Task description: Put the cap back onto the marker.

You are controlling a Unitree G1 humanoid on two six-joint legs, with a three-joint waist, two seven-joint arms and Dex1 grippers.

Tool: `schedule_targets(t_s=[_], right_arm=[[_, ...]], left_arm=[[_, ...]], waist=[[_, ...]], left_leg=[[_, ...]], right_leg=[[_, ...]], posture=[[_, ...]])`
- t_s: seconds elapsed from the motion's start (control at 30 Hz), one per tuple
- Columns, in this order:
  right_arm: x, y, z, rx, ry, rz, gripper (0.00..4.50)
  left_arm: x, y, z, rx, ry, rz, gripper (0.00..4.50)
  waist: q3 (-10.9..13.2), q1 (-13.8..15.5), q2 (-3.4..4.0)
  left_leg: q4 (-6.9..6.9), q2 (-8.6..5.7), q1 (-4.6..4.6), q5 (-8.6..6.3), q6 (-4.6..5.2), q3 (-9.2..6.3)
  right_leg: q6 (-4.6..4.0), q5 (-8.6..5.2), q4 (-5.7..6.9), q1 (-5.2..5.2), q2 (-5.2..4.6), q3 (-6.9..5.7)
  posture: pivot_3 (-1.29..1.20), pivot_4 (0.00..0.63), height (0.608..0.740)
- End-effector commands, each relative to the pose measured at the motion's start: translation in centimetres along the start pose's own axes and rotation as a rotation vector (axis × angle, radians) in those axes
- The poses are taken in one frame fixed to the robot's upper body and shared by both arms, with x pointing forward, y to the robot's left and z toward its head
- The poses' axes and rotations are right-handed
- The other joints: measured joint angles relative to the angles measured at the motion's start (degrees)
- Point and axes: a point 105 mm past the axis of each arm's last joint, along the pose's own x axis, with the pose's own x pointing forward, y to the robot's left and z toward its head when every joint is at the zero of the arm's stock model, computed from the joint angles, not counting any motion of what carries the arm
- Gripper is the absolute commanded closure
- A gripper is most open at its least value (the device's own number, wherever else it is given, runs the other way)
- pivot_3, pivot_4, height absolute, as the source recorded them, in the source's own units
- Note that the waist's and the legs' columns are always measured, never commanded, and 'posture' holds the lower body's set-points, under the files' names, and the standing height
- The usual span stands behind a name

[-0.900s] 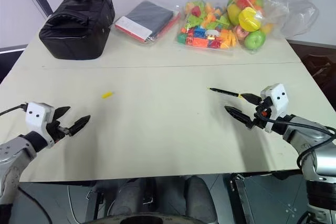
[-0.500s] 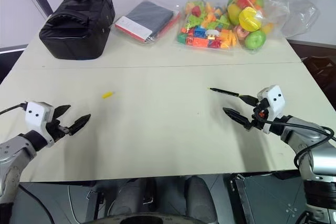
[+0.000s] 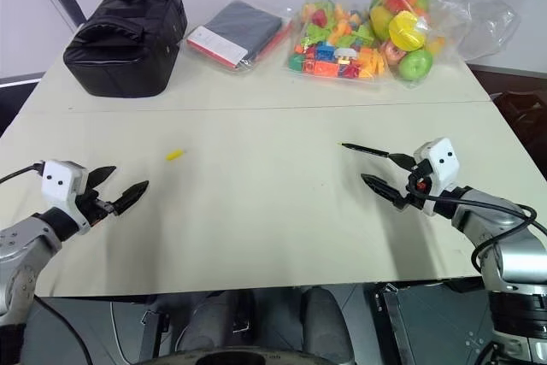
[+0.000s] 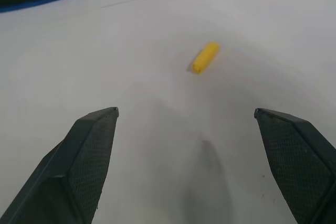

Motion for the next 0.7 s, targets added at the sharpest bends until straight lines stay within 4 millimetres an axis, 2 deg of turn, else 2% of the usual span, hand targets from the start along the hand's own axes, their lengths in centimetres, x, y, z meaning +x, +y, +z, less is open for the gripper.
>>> schedule_targets(t_s=[0.03, 0.13, 0.27, 0.37, 0.43, 0.7], right_arm=[[-0.1, -0.7, 0.6, -0.028, -0.024, -0.009, 0.14], [0.1, -1.4, 0.8, -0.051, -0.013, -0.003, 0.14], [0.9, -2.8, 1.5, -0.084, -0.001, 0.037, 0.14], [1.9, -4.2, 2.3, -0.113, 0.030, 0.084, 0.14], [2.4, -4.7, 2.6, -0.123, 0.044, 0.109, 0.14], [4.7, -5.1, 2.5, -0.107, 0.093, 0.212, 0.14]], left_arm=[[0.1, 0.2, 1.8, 0.036, -0.044, -0.027, 0.16], [0.7, 0.7, 3.7, 0.062, -0.072, -0.076, 0.16], [2.3, 0.1, 6.4, 0.125, -0.083, -0.243, 0.16], [3.7, -1.7, 8.7, 0.188, -0.061, -0.493, 0.16], [4.2, -2.5, 9.4, 0.225, -0.035, -0.608, 0.16], [7.8, -5.6, 12.0, 0.261, -0.040, -0.871, 0.16]], waist=[[0.0, 0.1, 0.00], [0.0, 0.1, 0.00], [0.0, -0.1, 0.02], [0.1, -0.1, 0.07], [0.1, -0.2, 0.07], [0.1, 0.1, 0.05]], left_leg=[[0.00, 0.00, 0.00, 0.00, 0.00, 0.00], [0.00, -0.02, 0.00, 0.00, 0.00, 0.00], [0.01, -0.02, 0.00, 0.02, 0.02, 0.05], [0.02, -0.07, -0.01, 0.11, 0.18, 0.13], [0.05, -0.09, -0.05, 0.13, 0.22, 0.15], [0.27, -0.15, -0.20, 0.11, 0.33, 0.44]], right_leg=[[0.00, 0.00, -0.01, 0.00, 0.00, 0.00], [0.00, 0.00, 0.00, 0.00, -0.01, -0.02], [-0.02, 0.02, 0.01, -0.01, -0.03, -0.13], [-0.02, 0.02, 0.01, -0.02, -0.01, -0.22], [0.00, 0.03, 0.01, -0.04, 0.05, -0.25], [0.34, 0.15, 0.02, -0.05, 0.51, -0.28]], posture=[[0.00, 0.150, 0.740], [0.00, 0.150, 0.740], [0.00, 0.150, 0.740], [0.00, 0.150, 0.740], [0.00, 0.150, 0.740], [0.00, 0.150, 0.740]])
